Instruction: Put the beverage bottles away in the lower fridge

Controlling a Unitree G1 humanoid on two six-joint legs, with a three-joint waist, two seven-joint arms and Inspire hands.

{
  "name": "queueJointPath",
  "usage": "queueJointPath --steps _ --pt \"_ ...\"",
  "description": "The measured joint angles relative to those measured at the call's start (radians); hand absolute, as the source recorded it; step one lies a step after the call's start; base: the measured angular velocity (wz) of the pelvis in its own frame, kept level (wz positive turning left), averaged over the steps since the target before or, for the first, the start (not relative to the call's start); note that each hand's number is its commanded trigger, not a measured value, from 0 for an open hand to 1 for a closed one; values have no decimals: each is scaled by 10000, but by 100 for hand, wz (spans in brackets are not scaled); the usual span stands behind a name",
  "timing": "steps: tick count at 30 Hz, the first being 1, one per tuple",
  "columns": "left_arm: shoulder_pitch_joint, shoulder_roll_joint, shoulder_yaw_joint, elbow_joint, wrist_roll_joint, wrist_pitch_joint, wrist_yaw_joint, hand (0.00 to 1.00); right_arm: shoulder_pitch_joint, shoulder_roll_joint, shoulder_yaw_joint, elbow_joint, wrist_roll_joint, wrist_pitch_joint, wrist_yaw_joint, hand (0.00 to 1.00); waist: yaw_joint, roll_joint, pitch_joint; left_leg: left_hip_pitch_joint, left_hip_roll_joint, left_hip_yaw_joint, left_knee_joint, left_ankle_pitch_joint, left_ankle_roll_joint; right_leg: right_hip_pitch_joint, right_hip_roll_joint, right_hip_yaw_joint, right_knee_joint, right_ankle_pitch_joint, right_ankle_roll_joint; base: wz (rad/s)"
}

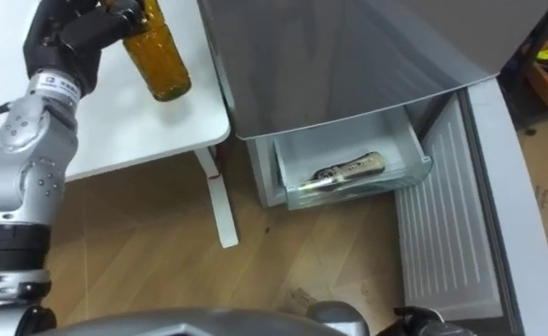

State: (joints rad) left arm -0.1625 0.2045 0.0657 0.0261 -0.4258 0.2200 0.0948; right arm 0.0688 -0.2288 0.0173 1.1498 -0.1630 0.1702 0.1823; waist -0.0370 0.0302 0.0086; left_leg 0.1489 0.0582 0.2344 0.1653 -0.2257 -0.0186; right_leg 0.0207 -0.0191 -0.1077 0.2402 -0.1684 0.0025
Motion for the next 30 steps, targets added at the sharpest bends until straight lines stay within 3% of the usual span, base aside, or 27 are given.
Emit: queueJointPath --steps 3,8,11,12,16,21,25,30 --pt "145 -89 -238 -6 68 0 25 100 -17 -13 67 -326 51 -205 -59 0 192 -106 55 -69 -7 -155 27 1 -1 7 -29 -167 -22 0 0 16" --pt "198 -125 -472 -181 52 -5 32 100 -17 -81 327 -957 45 -283 -29 0 471 -206 38 -182 -28 -390 93 3 1 45 -96 -397 -37 -1 2 13" --pt "598 -140 -572 -601 25 -331 -255 100 -18 -66 412 -1488 82 -295 141 0 516 -330 -25 -290 -21 -491 111 4 0 21 -106 -540 -79 -6 4 11" --pt "761 -141 -599 -692 26 -379 -431 100 -17 17 405 -1789 275 -453 260 0 513 -396 -66 -343 -14 -531 148 4 0 38 -104 -600 -142 -3 0 8" --pt "1228 -144 -873 -748 27 -376 -714 100 -71 424 426 -2696 540 -727 557 0 563 -486 -114 -333 -15 -574 164 4 0 148 -103 -672 -243 0 -5 8" --pt "1766 -217 -1142 -683 26 -378 -883 100 -144 860 878 -3029 989 -954 722 0 694 -522 -82 -206 -15 -760 156 4 -1 455 -123 -919 -370 0 -4 15" --pt "2373 -299 -1173 -632 -220 -384 -858 100 -151 903 1245 -3621 1056 -946 747 0 722 -424 -22 -258 -28 -838 168 3 -1 477 -142 -1012 -372 -2 -2 6" --pt "2858 -261 -1649 -624 -1332 -390 -876 100 -174 897 1766 -4652 1068 -960 834 0 708 -405 -8 -508 -38 -1063 352 3 -2 403 -156 -1179 -380 -3 -2 14"
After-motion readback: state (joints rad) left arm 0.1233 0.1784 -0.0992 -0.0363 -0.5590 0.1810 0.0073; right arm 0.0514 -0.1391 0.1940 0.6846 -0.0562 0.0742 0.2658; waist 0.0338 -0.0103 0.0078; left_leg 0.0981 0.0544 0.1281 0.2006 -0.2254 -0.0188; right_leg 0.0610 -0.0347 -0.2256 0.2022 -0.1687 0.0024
